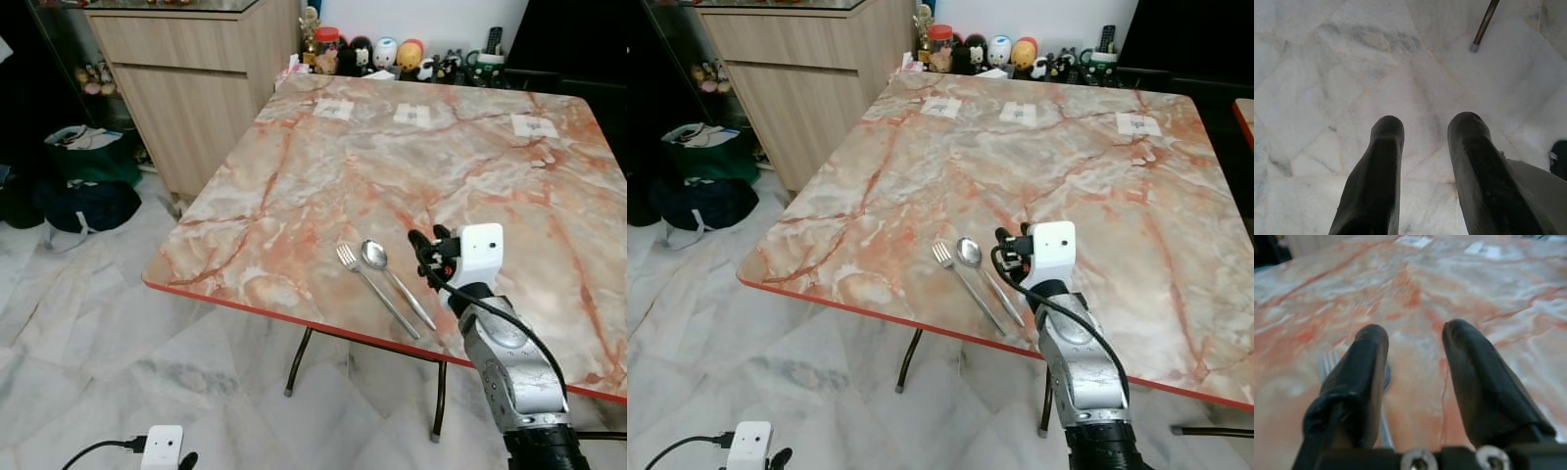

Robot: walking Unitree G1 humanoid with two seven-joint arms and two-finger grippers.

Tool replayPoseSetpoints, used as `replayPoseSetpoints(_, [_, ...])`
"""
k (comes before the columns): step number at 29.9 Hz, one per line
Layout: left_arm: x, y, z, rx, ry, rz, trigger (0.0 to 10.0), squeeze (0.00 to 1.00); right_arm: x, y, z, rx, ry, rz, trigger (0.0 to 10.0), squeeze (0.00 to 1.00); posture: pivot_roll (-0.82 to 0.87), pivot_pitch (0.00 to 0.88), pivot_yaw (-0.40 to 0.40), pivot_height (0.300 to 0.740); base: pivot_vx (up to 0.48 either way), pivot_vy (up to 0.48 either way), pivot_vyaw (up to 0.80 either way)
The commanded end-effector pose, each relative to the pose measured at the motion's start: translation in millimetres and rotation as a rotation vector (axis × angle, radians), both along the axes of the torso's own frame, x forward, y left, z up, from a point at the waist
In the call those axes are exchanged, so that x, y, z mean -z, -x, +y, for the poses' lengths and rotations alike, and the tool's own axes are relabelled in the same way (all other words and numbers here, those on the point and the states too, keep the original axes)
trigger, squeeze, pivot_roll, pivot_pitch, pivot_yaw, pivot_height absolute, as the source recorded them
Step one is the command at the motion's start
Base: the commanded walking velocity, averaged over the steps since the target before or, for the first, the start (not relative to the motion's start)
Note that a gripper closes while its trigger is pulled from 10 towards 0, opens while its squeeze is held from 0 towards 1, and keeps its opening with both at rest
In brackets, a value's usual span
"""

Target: Setting the table

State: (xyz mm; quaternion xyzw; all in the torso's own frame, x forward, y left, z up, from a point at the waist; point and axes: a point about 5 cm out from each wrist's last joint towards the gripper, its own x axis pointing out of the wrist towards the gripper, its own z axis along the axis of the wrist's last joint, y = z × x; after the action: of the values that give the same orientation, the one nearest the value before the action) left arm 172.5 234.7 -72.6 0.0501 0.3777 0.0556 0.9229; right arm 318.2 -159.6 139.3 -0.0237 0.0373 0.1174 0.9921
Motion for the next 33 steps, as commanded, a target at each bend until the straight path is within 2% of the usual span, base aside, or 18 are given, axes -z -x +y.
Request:
replayPoseSetpoints(1, [2.4, 3.9, -0.6, -0.005, 0.010, 0.019, 10.0, 0.00, 8.2, -2.0, 4.7, -0.050, 0.016, 0.078, 10.0, 0.00, -0.05, 0.096, 0.022, 0.740, 0.000, 0.000, 0.00])
replayPoseSetpoints(4, [2.7, 4.5, -0.1, -0.006, 0.014, 0.023, 10.0, 0.00, 15.5, -7.3, 8.9, -0.120, 0.020, 0.151, 10.0, 0.00, -0.05, 0.097, 0.025, 0.740, 0.000, 0.000, 0.00])
replayPoseSetpoints(7, [3.2, 5.3, -0.2, -0.003, 0.015, 0.029, 10.0, 0.00, 16.1, -9.4, 10.0, -0.133, 0.003, 0.164, 10.0, 0.00, -0.05, 0.098, 0.027, 0.740, 0.000, 0.000, 0.00])
replayPoseSetpoints(8, [3.3, 5.7, 0.3, -0.004, 0.016, 0.030, 10.0, 0.00, 18.2, -10.7, 10.9, -0.141, 0.001, 0.187, 10.0, 1.00, -0.04, 0.100, 0.028, 0.740, 0.000, 0.000, 0.00])
replayPoseSetpoints(11, [3.3, 6.4, 1.1, -0.007, 0.026, 0.028, 10.0, 0.00, 21.8, -12.5, 12.9, -0.173, 0.052, 0.233, 10.0, 1.00, -0.04, 0.100, 0.029, 0.740, 0.000, 0.000, 0.00])
replayPoseSetpoints(12, [3.3, 6.5, 1.4, -0.007, 0.027, 0.028, 10.0, 0.00, 21.8, -12.8, 13.2, -0.177, 0.056, 0.239, 10.0, 0.26, -0.04, 0.100, 0.030, 0.740, 0.000, 0.000, 0.00])
replayPoseSetpoints(13, [3.3, 7.0, 1.9, -0.008, 0.027, 0.029, 10.0, 0.00, 21.4, -14.1, 12.7, -0.167, 0.049, 0.245, 10.0, 0.00, -0.04, 0.104, 0.033, 0.740, 0.000, 0.000, 0.00])
replayPoseSetpoints(19, [3.6, 8.0, 2.4, -0.001, 0.028, 0.032, 10.0, 0.00, 22.5, -18.9, 8.5, -0.149, 0.092, 0.272, 10.0, 0.00, -0.04, 0.105, 0.038, 0.740, 0.000, 0.000, 0.00])
replayPoseSetpoints(26, [3.8, 8.3, 2.2, 0.004, 0.034, 0.034, 10.0, 0.00, 31.3, -21.2, 1.5, -0.109, 0.039, 0.342, 10.0, 0.00, -0.04, 0.107, 0.041, 0.740, 0.000, 0.000, 0.00])
replayPoseSetpoints(33, [4.2, 9.2, 2.5, 0.004, 0.035, 0.039, 10.0, 0.00, 37.0, -22.1, -1.0, -0.109, 0.024, 0.363, 10.0, 0.00, -0.03, 0.107, 0.041, 0.740, 0.000, 0.000, 0.00])
